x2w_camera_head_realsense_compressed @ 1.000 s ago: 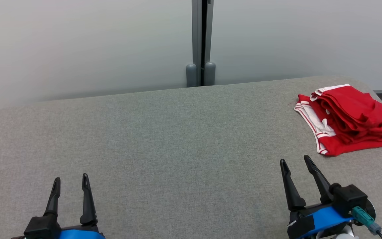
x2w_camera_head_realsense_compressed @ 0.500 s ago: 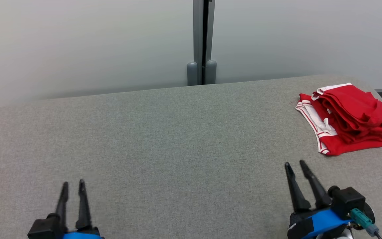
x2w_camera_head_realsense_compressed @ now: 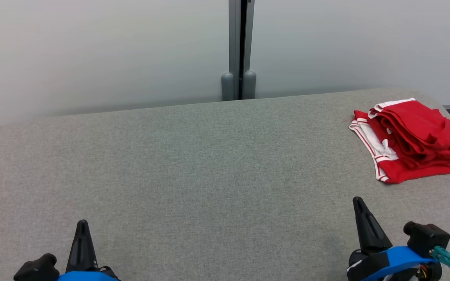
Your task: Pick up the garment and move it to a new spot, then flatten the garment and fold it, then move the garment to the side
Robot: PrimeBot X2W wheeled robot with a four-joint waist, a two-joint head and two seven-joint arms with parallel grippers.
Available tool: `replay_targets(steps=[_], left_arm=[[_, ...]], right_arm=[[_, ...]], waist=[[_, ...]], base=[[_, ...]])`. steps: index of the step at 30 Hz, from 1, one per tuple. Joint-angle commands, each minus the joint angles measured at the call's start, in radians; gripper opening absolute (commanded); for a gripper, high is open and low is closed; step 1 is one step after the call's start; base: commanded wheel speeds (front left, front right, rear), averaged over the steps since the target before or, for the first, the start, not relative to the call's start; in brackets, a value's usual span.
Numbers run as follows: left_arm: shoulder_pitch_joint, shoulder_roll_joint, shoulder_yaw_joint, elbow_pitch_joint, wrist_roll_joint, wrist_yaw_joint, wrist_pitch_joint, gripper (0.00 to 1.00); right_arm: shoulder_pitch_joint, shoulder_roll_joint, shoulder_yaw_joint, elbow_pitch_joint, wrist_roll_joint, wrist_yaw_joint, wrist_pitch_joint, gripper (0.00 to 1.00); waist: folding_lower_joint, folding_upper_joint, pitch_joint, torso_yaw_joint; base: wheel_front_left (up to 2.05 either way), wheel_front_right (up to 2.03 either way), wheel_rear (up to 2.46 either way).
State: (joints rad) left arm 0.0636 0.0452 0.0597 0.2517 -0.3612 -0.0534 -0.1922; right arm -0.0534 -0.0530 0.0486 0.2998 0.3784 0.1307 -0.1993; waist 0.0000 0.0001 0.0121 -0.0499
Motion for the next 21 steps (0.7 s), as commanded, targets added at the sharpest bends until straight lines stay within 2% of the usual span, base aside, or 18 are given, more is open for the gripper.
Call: replay_targets(steps=[1,21], left_arm=[[-0.032,0.004,0.007,-0.017,-0.032,-0.005,0.007,0.0],[-0.071,0.005,0.018,-0.018,-0.359,-0.025,0.085,0.0]], right_arm=[[-0.022,-0.001,-0.007,-0.02,0.035,0.0,0.006,0.0],[-0.034,-0.002,-0.048,-0.031,0.358,0.0,0.087,0.0]], waist=[[0.0,-0.0001,0.0,0.0],[0.0,-0.0001,-0.002,0.009]], base=[[0.0,0.0,0.0],[0.0,0.0,0.0]])
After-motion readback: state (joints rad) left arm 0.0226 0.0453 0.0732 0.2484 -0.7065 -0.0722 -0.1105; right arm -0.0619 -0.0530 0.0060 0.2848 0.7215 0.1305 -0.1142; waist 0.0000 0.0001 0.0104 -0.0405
